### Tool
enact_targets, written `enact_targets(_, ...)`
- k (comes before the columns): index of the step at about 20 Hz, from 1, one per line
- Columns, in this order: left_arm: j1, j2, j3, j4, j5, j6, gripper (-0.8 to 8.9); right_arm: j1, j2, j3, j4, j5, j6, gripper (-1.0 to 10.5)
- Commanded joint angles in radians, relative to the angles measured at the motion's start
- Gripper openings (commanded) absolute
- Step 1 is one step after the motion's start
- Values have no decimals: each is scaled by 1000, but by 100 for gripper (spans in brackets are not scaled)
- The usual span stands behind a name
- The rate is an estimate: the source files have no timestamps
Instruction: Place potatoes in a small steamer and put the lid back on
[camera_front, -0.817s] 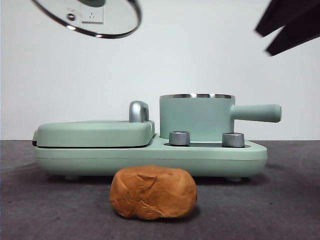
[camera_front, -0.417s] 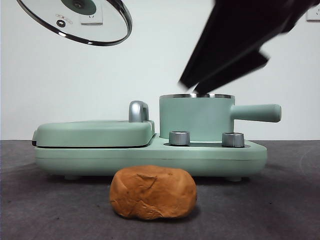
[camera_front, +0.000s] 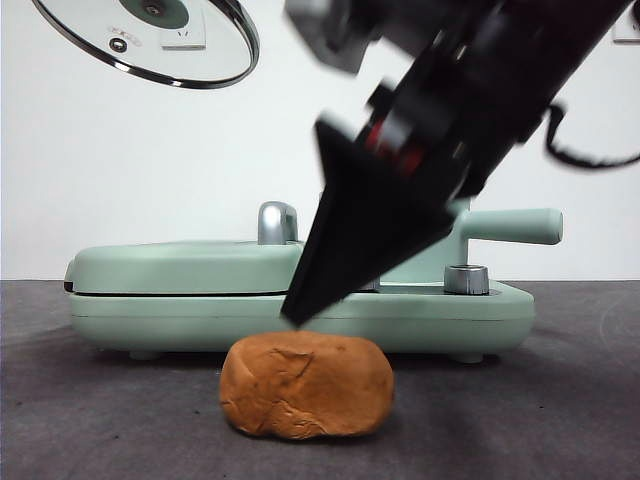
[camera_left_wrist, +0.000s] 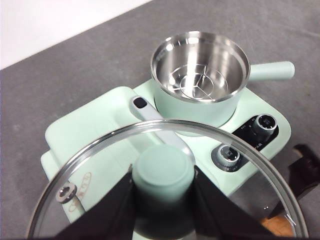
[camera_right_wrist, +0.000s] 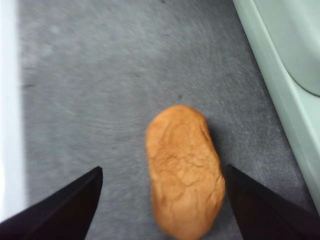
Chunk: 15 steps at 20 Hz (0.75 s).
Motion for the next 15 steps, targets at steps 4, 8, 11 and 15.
enact_targets(4, -5, 4, 18, 26, 0, -7, 15, 11, 111, 19, 74, 43, -14, 389)
enact_targets(8, -5, 4, 18, 27, 0, -7, 15, 11, 157, 19, 51, 51, -2, 176)
enact_targets(11, -5, 4, 18, 27, 0, -6, 15, 7, 119, 19, -42, 73, 58, 137)
enact_targets(15, -5, 4, 18, 29, 0, -6, 15, -12, -53, 20, -201, 90, 146, 139)
